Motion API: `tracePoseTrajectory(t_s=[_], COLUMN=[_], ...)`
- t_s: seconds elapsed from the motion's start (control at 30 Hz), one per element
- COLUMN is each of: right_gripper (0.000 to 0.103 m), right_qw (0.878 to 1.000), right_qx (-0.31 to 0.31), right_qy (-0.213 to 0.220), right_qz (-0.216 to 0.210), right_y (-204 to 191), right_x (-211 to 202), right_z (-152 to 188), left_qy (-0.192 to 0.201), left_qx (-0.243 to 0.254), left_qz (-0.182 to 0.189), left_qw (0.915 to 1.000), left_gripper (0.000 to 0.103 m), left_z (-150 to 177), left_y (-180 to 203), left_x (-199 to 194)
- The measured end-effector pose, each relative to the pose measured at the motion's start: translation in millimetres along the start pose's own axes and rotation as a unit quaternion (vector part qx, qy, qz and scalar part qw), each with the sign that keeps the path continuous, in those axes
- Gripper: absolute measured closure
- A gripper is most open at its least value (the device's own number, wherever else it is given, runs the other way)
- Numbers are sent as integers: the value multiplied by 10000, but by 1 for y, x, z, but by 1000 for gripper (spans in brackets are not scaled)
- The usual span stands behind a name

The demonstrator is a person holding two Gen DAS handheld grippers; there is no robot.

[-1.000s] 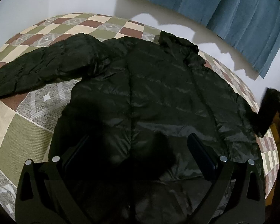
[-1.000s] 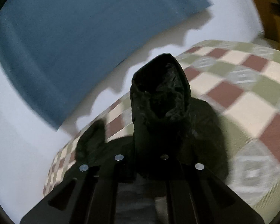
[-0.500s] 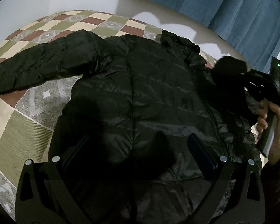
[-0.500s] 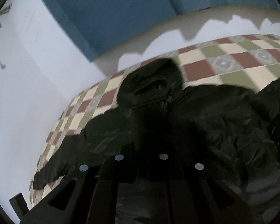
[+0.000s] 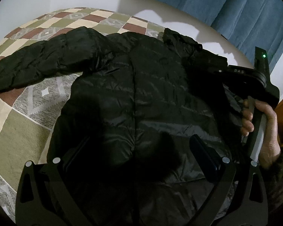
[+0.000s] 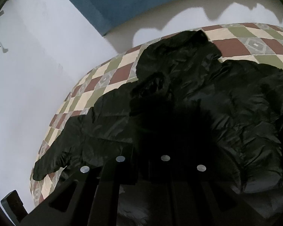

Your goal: Fold small clothes

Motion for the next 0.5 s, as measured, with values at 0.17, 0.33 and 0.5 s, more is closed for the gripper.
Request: tracePoseTrajectory(t_s=[0.17, 0.33, 0.5], right_gripper=[96, 96, 96], right_qw=[9991, 9970, 9945], right_qx=[-174, -255, -285], right_qy=[-383, -710, -942], right_qz=[2, 155, 350], right_y=[-5, -2, 2], right_x=[19, 36, 51], right_z=[15, 31, 42], left_qy=[-12, -26, -44], left_qx=[4, 4, 3], left_qz=[-1, -2, -1], left_qw=[10000, 10000, 10000], left_gripper=[2, 2, 2], left_z=[0, 2, 2], left_y=[0, 0, 0], left_x=[2, 3, 5])
Point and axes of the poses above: each gripper's, at about its wrist camera, not at the fingertips, and x roughly the way its jaws point, y to its right, z to its underside, the point moved 9 cm from there along x, roughly the way its jaws point, and after that the axes turned 15 degrees about x, right-handed, at the moved point
